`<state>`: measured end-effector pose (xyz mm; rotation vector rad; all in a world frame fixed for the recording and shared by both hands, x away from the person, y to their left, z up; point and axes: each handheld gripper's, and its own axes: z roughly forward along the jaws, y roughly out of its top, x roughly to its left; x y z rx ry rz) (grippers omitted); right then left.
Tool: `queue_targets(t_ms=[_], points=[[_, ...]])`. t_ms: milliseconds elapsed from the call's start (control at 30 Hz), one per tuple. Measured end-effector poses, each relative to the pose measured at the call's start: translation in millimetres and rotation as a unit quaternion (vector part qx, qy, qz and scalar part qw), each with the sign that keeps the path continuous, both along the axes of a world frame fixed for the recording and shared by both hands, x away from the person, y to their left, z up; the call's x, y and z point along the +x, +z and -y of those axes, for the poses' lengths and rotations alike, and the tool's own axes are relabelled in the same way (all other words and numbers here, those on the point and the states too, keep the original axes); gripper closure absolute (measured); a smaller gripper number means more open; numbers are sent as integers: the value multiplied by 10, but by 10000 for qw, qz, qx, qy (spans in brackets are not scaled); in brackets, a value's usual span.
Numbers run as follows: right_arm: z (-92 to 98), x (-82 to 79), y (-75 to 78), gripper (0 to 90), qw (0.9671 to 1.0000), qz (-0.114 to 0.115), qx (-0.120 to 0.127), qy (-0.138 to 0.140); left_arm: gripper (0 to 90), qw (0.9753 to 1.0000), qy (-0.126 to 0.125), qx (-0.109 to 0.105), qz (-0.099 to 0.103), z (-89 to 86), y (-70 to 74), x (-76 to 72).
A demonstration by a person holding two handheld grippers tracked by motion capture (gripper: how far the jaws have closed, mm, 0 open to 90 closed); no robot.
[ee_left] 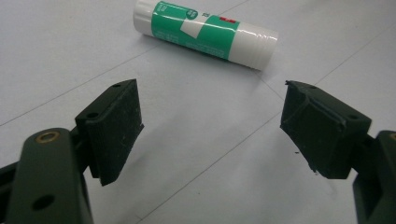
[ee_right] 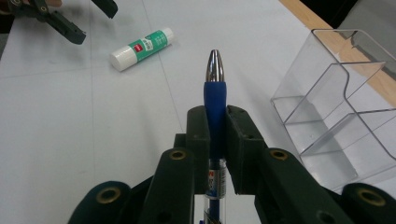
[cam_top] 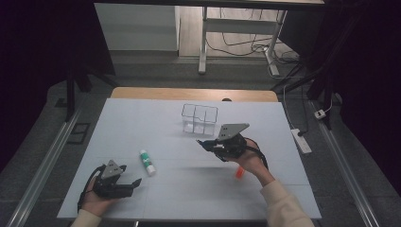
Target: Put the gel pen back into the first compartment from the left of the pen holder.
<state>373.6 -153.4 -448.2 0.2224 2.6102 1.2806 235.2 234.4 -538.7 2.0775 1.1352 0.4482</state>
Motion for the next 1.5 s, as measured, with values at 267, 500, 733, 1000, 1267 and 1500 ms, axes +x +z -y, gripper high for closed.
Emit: queue_targets(t_ms=[267, 500, 733, 1000, 1267, 1500], points=[[35, -75, -6, 796, 9997, 134, 164, -96, 204, 10000, 5, -1, -1, 5, -1, -3], [60, -103, 23, 796, 9985, 224, 416, -273, 203, 10000, 2, 4, 0, 8, 0, 0], [52, -126, 90, 796, 9967, 276, 606, -455, 203, 10000, 2, -2, 4, 8, 2, -3], [17, -107, 193, 796, 9951, 316, 733, -590, 203, 10000, 2, 0, 13, 7, 8, -1], [-43, -75, 252, 796, 9927, 376, 884, -733, 203, 10000, 4, -12, 19, -1, 8, -3], [-52, -9, 332, 796, 9900, 402, 1063, -833, 203, 10000, -3, -8, 12, 3, 7, 1]])
